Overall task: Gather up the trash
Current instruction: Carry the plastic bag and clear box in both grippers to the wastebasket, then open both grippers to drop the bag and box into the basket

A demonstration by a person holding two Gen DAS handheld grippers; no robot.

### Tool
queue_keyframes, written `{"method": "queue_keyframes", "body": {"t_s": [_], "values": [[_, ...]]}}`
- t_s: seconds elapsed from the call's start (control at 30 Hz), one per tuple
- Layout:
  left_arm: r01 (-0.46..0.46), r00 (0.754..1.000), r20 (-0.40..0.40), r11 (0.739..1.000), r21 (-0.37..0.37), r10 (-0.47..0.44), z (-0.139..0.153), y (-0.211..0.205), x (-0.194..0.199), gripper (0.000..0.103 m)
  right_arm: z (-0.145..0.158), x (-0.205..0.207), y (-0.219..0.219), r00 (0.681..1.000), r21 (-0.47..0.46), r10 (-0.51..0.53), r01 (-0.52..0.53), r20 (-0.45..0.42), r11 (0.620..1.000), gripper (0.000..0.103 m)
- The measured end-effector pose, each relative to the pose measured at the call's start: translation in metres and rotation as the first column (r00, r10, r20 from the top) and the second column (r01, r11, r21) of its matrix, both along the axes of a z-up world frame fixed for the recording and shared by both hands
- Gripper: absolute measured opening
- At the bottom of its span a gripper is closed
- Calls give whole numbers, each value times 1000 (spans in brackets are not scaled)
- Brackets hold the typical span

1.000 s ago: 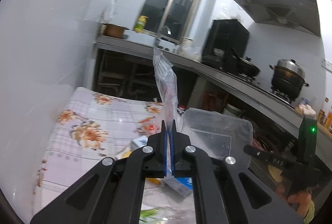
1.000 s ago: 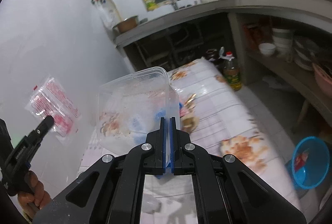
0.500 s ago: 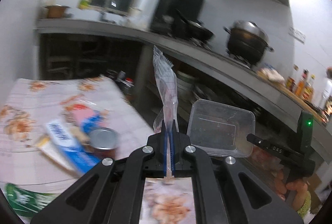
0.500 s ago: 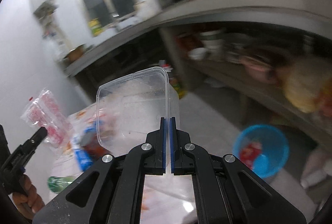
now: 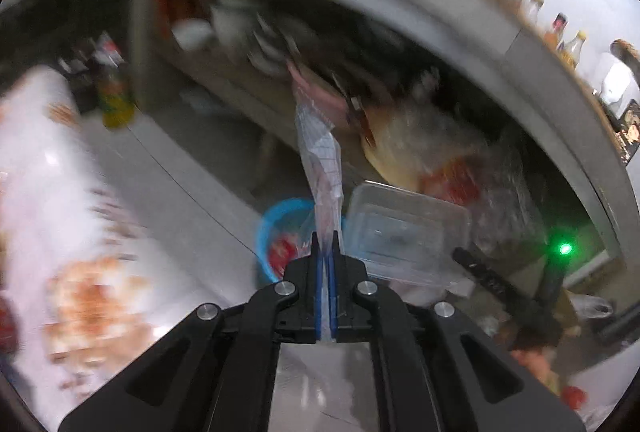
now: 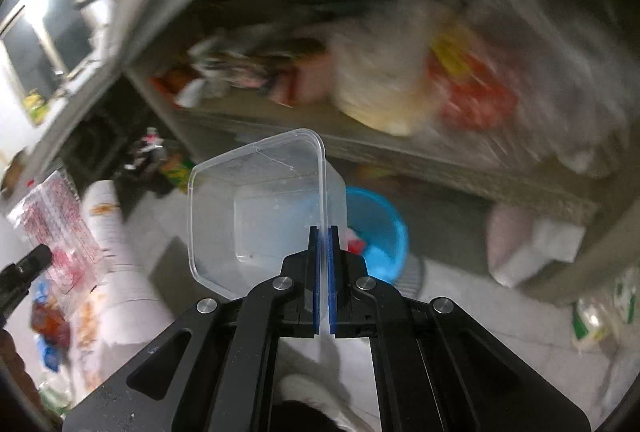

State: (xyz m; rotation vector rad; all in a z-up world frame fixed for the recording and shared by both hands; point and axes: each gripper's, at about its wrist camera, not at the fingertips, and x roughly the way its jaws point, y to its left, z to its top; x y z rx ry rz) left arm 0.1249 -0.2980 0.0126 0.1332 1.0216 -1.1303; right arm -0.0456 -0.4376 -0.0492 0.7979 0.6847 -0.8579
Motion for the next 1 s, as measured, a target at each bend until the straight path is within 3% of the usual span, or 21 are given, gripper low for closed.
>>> {"method": "queue_keyframes", "body": {"t_s": [0.13,0.4,0.43,0.5,0.57,0.73,0.87,1.0], "values": [[74,993,-99,992,103,-64,-43,-66,-1,2,-29,-14,-13,998,37,-52,54,-44,998,2],[163,983,-127,959,231,-136,-125,-175,-12,4,-67,-45,-38,985,86,-141,150,-104,985,2],[170,982,-122,954,248,-144,-136,-188,-13,7,-72,-49,-42,982,93,-153,164,-112,982,2],[169,982,-131,946,276,-137,-152,-202,-11,37,-78,-52,-46,979,102,-164,177,-120,979,2],[148,985,-133,945,293,-113,-165,-209,-8,46,-86,-55,-49,976,114,-170,185,-134,976,2],[99,986,-157,955,279,-56,-162,-202,-1,53,-106,-51,-55,973,136,-164,187,-159,973,2],[63,991,-134,962,264,-28,-136,-185,6,54,-121,-34,-59,976,156,-136,163,-172,974,2],[28,992,-123,979,201,-3,-95,-152,17,60,-136,-1,-73,986,180,-87,113,-145,977,2]]}}
